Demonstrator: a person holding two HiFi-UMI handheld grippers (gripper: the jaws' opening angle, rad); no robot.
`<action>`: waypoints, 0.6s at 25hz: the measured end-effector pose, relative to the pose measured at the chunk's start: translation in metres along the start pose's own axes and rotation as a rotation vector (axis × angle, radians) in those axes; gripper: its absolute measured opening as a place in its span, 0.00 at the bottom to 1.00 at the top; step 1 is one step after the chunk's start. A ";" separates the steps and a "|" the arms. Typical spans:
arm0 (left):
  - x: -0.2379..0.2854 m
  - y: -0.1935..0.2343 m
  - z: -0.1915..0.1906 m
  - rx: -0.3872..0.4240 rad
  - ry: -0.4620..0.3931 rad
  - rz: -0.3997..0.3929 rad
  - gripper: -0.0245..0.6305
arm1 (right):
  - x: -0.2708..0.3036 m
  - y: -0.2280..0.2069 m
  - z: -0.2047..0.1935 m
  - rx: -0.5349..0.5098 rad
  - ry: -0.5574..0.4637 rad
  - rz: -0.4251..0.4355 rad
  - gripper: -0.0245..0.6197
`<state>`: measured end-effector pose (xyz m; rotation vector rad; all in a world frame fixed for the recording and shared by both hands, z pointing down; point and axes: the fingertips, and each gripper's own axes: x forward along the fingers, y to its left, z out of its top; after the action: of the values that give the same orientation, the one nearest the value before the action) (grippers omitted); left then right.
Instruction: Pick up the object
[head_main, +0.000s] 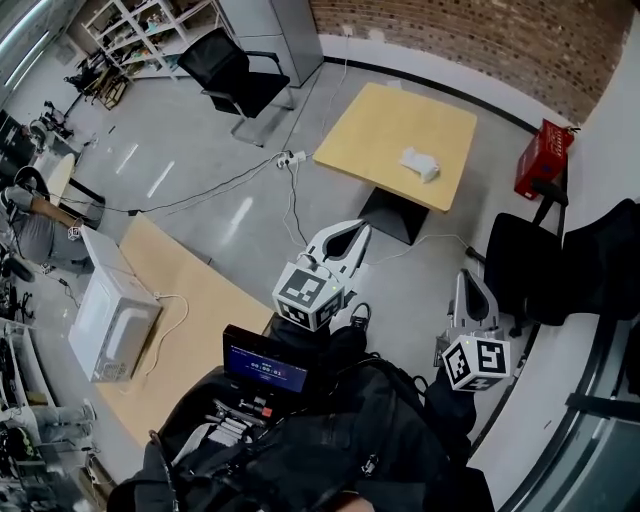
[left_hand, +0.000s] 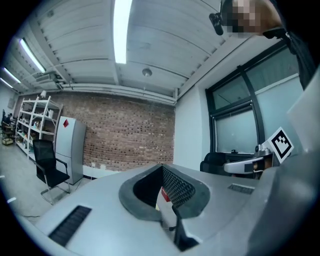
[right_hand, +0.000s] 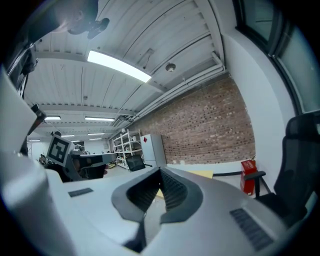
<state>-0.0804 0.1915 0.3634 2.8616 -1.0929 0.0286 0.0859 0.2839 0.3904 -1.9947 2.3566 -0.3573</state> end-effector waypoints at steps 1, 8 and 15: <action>0.004 0.004 0.000 0.012 0.000 0.003 0.03 | 0.004 0.000 0.002 -0.002 -0.001 -0.002 0.05; 0.040 0.026 0.006 0.069 -0.016 -0.064 0.03 | 0.051 -0.004 0.008 -0.017 0.023 -0.014 0.05; 0.076 0.076 -0.005 0.056 0.022 -0.059 0.03 | 0.116 -0.002 0.009 -0.026 0.056 0.014 0.05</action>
<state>-0.0741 0.0845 0.3768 2.9341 -1.0187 0.0875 0.0685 0.1691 0.3962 -2.0038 2.4199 -0.3889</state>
